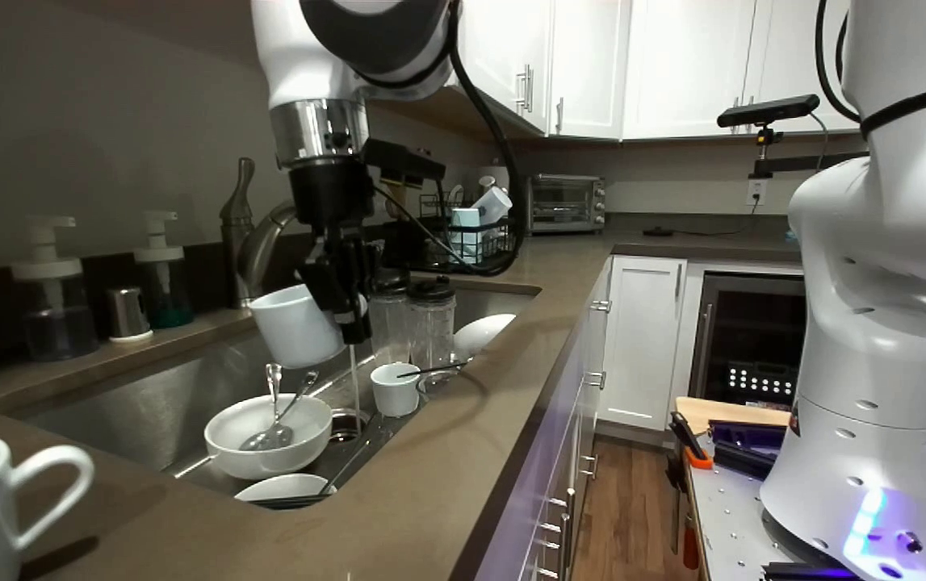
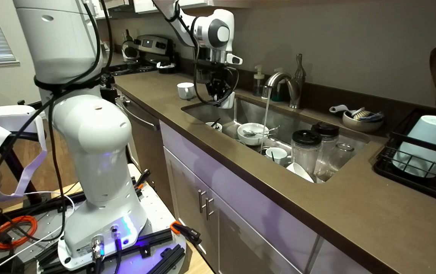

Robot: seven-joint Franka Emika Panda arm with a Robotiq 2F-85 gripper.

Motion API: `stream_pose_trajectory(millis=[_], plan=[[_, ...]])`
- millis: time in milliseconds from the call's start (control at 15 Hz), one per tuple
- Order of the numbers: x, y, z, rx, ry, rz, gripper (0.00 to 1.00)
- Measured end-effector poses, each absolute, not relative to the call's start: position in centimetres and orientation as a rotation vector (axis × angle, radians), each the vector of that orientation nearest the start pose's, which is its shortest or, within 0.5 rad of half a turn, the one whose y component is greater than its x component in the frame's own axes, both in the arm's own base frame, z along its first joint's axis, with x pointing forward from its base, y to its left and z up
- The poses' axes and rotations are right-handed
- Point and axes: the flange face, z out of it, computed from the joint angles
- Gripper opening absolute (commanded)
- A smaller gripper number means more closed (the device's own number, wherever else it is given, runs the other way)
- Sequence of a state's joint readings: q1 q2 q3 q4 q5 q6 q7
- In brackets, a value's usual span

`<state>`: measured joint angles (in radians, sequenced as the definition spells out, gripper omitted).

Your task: Take the white mug from the left side of the sink, fill it with water, and place it on the right side on the sink

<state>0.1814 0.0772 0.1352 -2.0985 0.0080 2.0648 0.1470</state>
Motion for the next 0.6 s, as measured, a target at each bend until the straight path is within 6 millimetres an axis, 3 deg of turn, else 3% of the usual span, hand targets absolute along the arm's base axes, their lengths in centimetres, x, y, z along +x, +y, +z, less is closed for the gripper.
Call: stream_pose_trajectory(millis=[267, 600], plan=[[52.3, 13.4, 38.1, -3.143, -0.15, 0.165, 0.07], [50.3, 10.4, 37.6, -3.152, -0.049, 0.199, 0.07]])
